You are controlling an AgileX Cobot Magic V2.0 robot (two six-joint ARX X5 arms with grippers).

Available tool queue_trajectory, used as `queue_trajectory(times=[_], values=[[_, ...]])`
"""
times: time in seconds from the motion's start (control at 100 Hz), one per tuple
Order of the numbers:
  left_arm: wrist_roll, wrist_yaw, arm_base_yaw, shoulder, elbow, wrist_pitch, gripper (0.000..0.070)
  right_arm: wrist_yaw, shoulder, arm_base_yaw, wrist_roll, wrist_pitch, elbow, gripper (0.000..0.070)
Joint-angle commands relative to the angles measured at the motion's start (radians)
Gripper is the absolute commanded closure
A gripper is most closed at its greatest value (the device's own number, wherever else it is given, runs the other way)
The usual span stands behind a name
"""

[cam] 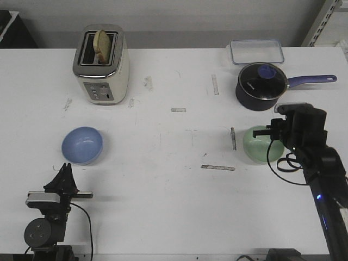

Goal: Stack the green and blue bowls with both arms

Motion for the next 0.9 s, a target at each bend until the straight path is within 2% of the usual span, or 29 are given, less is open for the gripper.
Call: queue_trajectory(times=[0.0, 0.15, 0.21, 0.33, 0.41, 0.47, 0.62, 0.89], values=[[-0.002, -0.003, 0.000, -0.002, -0.020, 0.014, 0.0697, -0.029, 0.057, -0.019, 0.089, -0.075, 0.076, 0.0700], [-0.002, -0.003, 0.000, -0.002, -0.020, 0.014, 0.0697, -0.214, 0.119, -0.103, 0.139, -0.155, 0.160, 0.0699], [-0.002, -0.003, 0.000, -0.002, -0.020, 0.014, 0.0697, -0.251, 0.122, -0.137, 0.152, -0.165, 0.161, 0.0660], [-0.002, -0.003, 0.000, -0.002, -0.020, 0.014, 0.0697, -0.252, 0.127, -0.190, 0.144, -0.208, 0.161, 0.0554], [-0.002, -0.003, 0.000, -0.002, -0.020, 0.014, 0.0697, -0.252, 0.128, -0.220, 0.114, -0.247, 0.160, 0.0532], [-0.002, -0.003, 0.000, -0.002, -0.020, 0.014, 0.0697, -0.252, 0.130, -0.238, 0.090, -0.270, 0.159, 0.0490], [-0.002, -0.003, 0.000, -0.002, -0.020, 0.014, 0.0697, -0.252, 0.134, -0.260, 0.071, -0.285, 0.132, 0.0239], [-0.002, -0.003, 0.000, -0.002, -0.020, 0.014, 0.0697, -0.256, 0.135, -0.285, 0.054, -0.208, -0.025, 0.0227]])
